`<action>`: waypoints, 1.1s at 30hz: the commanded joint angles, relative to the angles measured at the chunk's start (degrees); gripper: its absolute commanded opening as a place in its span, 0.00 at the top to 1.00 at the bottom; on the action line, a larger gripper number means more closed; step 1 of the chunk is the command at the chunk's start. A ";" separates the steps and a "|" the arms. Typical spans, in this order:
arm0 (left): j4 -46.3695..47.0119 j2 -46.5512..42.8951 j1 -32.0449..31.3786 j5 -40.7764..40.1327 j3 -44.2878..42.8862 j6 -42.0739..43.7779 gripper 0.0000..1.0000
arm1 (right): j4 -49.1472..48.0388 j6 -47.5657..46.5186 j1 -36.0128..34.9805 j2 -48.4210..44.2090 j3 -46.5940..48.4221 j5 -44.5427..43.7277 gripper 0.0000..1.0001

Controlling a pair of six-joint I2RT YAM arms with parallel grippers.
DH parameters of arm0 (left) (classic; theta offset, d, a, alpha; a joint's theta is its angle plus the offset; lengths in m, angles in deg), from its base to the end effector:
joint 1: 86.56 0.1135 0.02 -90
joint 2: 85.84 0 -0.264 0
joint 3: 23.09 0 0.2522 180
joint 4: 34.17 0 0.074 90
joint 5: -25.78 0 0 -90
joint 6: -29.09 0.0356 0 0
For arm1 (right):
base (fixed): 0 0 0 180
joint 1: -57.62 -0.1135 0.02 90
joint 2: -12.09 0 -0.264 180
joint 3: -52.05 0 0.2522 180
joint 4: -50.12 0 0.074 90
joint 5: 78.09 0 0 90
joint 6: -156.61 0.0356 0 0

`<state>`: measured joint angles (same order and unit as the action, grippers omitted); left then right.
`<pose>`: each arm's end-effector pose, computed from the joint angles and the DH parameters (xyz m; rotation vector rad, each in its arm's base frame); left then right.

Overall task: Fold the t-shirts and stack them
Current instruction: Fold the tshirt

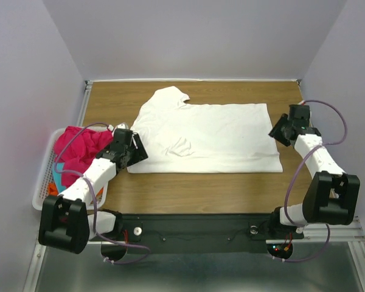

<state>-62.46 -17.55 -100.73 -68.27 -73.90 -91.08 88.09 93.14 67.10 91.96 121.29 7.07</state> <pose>0.2326 -0.0561 0.2046 -0.3660 2.3579 -0.2877 0.2893 -0.0514 0.2447 0.7831 2.2848 0.0343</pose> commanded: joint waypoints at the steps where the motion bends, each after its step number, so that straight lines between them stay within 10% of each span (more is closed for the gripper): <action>1: -1.56 -4.56 -1.64 -2.80 -4.60 4.07 0.18 | 6.02 -3.23 -7.09 -1.04 0.33 2.29 0.54; 13: -0.33 -3.87 -2.88 -2.01 -1.53 3.10 0.20 | 8.14 -0.77 -13.17 6.94 -2.31 0.46 0.78; 33: 1.52 -3.26 -2.79 -1.04 2.17 -0.15 0.20 | 4.09 -2.18 -9.57 15.67 7.46 -7.11 0.77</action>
<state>-62.48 -20.81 -103.36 -69.28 -72.05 -90.38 93.27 90.47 54.97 111.20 129.93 1.72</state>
